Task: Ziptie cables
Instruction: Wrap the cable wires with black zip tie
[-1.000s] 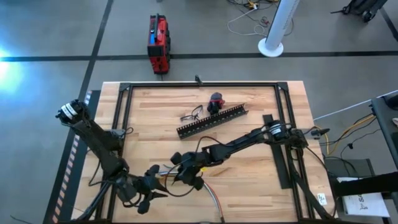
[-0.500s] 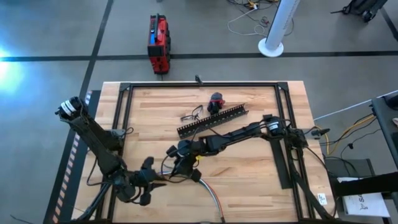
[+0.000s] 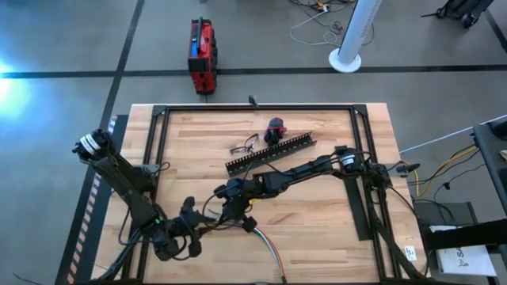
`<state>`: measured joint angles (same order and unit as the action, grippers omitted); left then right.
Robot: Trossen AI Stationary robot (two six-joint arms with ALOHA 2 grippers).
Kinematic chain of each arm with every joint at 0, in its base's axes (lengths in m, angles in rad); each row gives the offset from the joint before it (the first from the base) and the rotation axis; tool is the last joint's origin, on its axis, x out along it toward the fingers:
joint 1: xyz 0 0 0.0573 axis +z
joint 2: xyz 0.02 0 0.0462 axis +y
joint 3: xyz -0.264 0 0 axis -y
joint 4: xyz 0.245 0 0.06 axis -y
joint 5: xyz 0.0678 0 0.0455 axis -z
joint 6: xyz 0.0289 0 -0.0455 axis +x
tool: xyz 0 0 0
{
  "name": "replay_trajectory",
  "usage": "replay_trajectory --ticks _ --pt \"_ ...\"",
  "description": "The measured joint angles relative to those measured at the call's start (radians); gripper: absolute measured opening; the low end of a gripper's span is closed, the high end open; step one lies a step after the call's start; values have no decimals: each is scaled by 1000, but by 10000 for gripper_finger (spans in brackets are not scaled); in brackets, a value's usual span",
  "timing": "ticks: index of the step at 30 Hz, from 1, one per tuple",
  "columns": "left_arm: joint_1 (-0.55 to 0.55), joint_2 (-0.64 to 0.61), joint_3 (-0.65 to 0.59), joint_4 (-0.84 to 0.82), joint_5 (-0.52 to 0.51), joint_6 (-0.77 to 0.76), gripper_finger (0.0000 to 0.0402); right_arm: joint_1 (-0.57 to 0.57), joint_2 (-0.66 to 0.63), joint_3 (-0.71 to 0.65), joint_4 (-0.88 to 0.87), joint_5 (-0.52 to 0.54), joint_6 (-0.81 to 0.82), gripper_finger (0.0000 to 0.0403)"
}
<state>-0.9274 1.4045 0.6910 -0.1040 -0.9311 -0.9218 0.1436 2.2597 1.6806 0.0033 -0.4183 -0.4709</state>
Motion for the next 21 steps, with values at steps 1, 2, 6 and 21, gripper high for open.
replay_trajectory --ticks 1,2,6,21 --pt "4 1 0 1 -6 -19 89 0 0 0 -2 0 0 9" --pt "8 1 0 1 -6 -29 97 0 0 0 -2 0 -1 9" --pt "25 -17 0 3 -3 -35 139 0 0 0 -7 0 -2 9" --pt "114 69 248 -313 117 -99 181 -1 0 0 -14 108 -27 9"
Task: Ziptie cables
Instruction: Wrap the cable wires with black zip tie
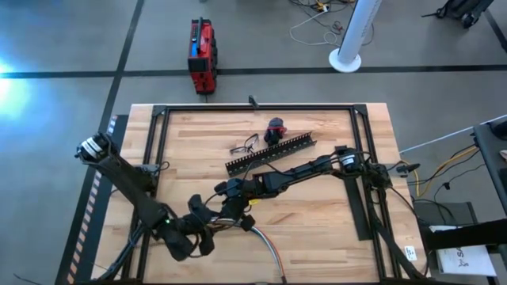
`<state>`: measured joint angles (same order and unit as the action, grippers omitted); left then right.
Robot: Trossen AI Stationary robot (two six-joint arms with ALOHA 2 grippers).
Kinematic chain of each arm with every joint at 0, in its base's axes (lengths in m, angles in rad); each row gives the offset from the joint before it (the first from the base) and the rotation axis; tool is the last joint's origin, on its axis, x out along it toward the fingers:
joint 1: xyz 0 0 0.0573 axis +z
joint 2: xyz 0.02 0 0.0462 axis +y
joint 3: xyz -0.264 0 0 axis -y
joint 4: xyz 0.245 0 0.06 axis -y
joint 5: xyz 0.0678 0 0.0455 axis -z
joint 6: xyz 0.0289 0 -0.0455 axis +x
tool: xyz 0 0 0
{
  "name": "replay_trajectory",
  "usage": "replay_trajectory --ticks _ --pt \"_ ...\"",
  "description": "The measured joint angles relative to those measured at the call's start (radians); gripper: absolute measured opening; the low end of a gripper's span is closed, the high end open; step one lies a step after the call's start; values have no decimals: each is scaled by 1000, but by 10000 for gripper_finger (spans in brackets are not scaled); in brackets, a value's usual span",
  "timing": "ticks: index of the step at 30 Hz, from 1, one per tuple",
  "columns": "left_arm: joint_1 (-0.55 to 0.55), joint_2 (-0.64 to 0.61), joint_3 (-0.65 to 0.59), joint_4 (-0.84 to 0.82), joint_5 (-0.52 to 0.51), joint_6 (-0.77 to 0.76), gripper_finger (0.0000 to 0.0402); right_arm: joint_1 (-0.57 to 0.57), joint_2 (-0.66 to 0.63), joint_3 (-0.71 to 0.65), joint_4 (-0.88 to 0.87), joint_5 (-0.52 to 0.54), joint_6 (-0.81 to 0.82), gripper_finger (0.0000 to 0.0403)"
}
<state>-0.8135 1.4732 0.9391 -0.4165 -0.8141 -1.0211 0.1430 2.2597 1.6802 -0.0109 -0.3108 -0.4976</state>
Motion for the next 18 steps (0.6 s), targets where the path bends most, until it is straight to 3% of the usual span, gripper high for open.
replay_trajectory --ticks 6,13,18 --pt "0 141 234 -413 89 -202 136 -2 0 0 -17 3 0 9" --pt "1 293 343 -473 120 -202 133 -2 0 -1 -37 4 -1 9" --pt "8 321 370 -600 120 -295 146 -2 0 -1 -41 3 0 9"
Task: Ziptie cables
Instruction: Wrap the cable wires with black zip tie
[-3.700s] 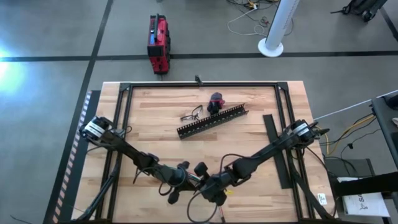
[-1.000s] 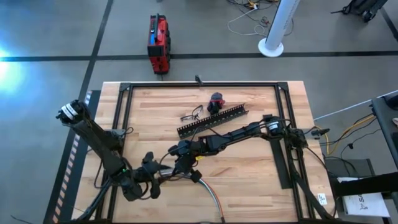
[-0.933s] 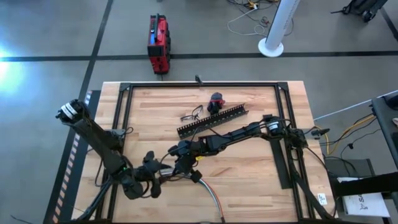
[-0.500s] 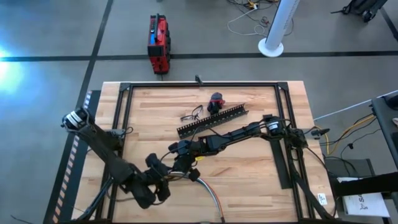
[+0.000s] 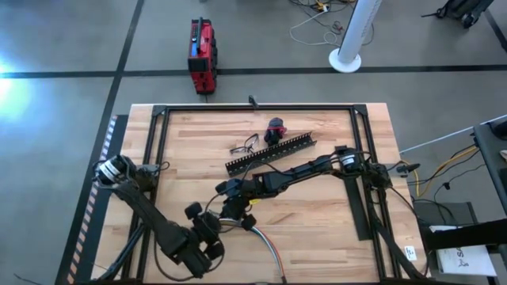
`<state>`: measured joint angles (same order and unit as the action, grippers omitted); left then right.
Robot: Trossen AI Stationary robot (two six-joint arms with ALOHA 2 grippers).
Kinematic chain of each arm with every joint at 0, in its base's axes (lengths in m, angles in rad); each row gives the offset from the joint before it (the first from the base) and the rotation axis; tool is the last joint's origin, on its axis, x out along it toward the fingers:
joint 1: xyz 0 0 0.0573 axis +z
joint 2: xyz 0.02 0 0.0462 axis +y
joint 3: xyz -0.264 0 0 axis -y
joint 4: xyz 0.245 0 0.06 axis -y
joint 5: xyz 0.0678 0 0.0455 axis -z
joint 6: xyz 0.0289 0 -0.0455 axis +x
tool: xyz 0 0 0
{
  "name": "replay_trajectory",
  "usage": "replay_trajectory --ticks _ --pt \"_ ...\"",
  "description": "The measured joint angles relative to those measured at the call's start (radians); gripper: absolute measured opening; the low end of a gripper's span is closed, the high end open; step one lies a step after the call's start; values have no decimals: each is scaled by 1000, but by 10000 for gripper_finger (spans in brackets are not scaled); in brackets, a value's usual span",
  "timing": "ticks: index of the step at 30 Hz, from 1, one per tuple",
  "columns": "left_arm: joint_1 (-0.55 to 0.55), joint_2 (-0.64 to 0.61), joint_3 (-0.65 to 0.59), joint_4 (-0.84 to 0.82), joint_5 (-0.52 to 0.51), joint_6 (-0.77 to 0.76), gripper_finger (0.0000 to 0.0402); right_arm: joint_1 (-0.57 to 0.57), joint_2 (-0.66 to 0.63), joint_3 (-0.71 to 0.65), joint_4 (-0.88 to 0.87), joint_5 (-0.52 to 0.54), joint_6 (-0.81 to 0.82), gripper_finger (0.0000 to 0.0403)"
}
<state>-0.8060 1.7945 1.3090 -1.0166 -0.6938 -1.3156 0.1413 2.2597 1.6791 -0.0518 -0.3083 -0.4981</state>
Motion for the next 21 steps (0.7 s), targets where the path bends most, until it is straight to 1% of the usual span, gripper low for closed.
replay_trajectory --ticks 6,12,17,21 --pt "3 -13 -7 -17 -21 -34 149 0 0 0 1 -3 -13 9" --pt "17 -13 -41 39 -64 -46 133 0 0 0 3 -5 -27 9" --pt "42 -13 -90 69 -18 -65 114 -2 0 0 3 -5 -31 9" --pt "45 -13 -106 69 -3 -58 99 -1 0 0 3 -5 -31 9"
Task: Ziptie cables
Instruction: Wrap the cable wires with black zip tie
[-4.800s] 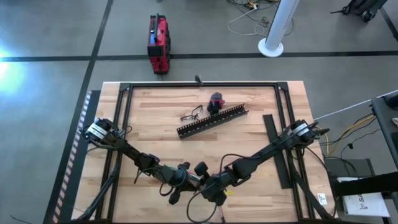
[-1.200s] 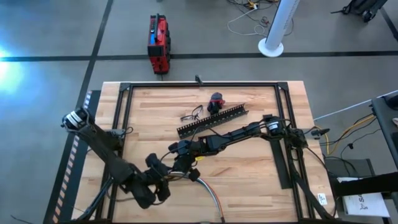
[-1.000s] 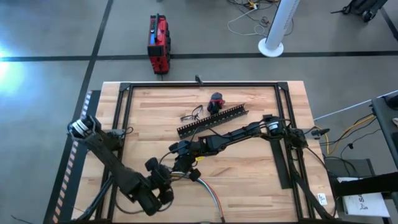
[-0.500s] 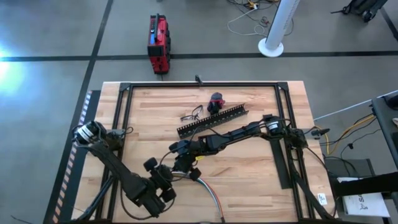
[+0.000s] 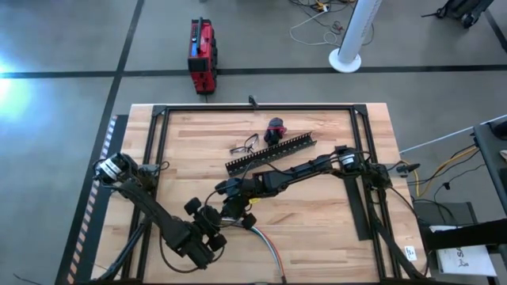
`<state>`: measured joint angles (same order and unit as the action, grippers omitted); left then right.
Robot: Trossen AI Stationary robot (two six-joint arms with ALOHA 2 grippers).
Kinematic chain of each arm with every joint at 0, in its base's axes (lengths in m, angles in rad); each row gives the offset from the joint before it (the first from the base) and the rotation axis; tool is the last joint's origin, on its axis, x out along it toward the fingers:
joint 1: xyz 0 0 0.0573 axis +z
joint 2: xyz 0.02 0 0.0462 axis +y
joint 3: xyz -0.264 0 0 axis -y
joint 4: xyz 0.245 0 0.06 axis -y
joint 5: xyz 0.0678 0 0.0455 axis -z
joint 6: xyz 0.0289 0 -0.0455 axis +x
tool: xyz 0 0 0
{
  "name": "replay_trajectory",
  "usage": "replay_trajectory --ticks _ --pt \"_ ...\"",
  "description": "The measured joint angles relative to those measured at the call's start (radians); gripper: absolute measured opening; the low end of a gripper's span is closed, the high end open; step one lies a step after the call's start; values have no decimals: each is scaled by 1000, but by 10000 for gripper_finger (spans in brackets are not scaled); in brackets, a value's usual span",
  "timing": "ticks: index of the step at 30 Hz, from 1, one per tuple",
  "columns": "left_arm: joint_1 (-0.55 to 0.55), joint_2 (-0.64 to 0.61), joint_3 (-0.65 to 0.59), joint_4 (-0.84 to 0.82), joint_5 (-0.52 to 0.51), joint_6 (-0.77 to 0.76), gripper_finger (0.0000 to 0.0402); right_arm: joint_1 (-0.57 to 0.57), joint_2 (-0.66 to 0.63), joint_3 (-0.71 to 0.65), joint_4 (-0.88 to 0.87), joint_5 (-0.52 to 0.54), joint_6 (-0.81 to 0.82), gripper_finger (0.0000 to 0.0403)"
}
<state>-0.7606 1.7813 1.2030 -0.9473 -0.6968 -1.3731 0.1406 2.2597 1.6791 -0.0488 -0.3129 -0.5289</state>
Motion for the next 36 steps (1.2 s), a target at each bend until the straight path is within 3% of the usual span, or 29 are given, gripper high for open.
replay_trajectory --ticks 13,29,36 --pt "0 -11 1 25 0 67 75 1 0 0 2 -1 0 9" --pt "5 -58 -25 77 -19 75 130 1 0 0 -2 -1 -3 9" --pt "10 -55 -68 128 -19 38 133 1 0 0 -5 -1 -3 10"
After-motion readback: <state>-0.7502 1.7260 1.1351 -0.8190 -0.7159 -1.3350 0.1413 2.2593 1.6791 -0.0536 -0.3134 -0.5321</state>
